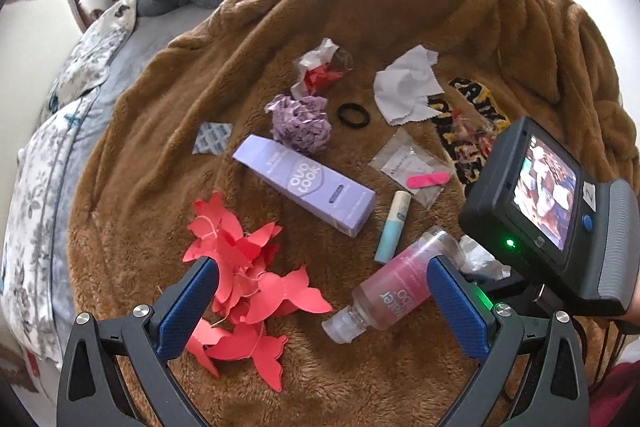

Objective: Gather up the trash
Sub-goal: 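Lower the right tool onto the crumpled white tissue and close it, then grasp the pink-labelled plastic bottle with the left tool while the right holds the tissue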

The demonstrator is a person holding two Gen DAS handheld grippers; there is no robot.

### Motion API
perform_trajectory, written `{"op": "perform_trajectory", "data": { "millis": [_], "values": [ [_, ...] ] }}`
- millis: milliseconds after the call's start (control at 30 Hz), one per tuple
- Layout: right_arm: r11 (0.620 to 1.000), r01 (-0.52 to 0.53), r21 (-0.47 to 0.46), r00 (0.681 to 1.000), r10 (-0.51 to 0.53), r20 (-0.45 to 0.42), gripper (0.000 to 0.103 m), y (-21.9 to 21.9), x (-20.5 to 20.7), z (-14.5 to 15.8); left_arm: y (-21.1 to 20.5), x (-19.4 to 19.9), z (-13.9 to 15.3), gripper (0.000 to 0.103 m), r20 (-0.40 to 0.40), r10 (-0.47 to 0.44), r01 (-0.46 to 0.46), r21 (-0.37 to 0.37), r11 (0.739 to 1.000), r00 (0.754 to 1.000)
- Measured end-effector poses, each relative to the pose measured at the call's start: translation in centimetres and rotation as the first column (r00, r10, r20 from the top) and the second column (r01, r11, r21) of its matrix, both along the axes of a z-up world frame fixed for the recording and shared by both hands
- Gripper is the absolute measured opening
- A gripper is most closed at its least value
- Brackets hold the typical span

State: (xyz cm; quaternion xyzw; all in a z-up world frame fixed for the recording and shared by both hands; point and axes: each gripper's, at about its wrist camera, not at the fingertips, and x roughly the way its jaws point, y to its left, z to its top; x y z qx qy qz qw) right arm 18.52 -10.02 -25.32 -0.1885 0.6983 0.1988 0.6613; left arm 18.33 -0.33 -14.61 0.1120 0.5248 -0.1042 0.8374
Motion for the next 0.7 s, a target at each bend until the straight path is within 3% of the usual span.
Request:
{"op": "perform_trajectory", "data": {
  "millis": [67, 233, 433, 700],
  "values": [
    [1.000, 0.002, 0.011, 1.000, -0.002, -0.006, 0.032, 0.2, 0.2, 0.0, -0.4, -0.1, -0.1, 0.103, 0.002, -0.018, 0.018, -0.003, 1.000, 1.000],
    [0.999, 0.023, 0.032, 1.000, -0.022, -0.011, 0.017, -0.2, 0.6, 0.7, -1.5, -0.6, -0.7, 0.103, 0.020, -0.098, 0.098, 0.015, 0.995, 0.995],
    [0.998, 0.052, 0.048, 0.999, -0.051, -0.011, 0.016, -0.6, -0.1, 1.6, -3.7, -0.2, -2.3, 0.103, 0.001, -0.191, 0.191, 0.004, 0.982, 0.982],
    [0.995, 0.085, 0.050, 0.996, -0.083, -0.034, 0.016, -2.9, -1.5, 1.6, -5.4, 0.5, -4.5, 0.101, -0.065, -0.218, 0.214, -0.056, 0.975, 0.974]
  ]
}}
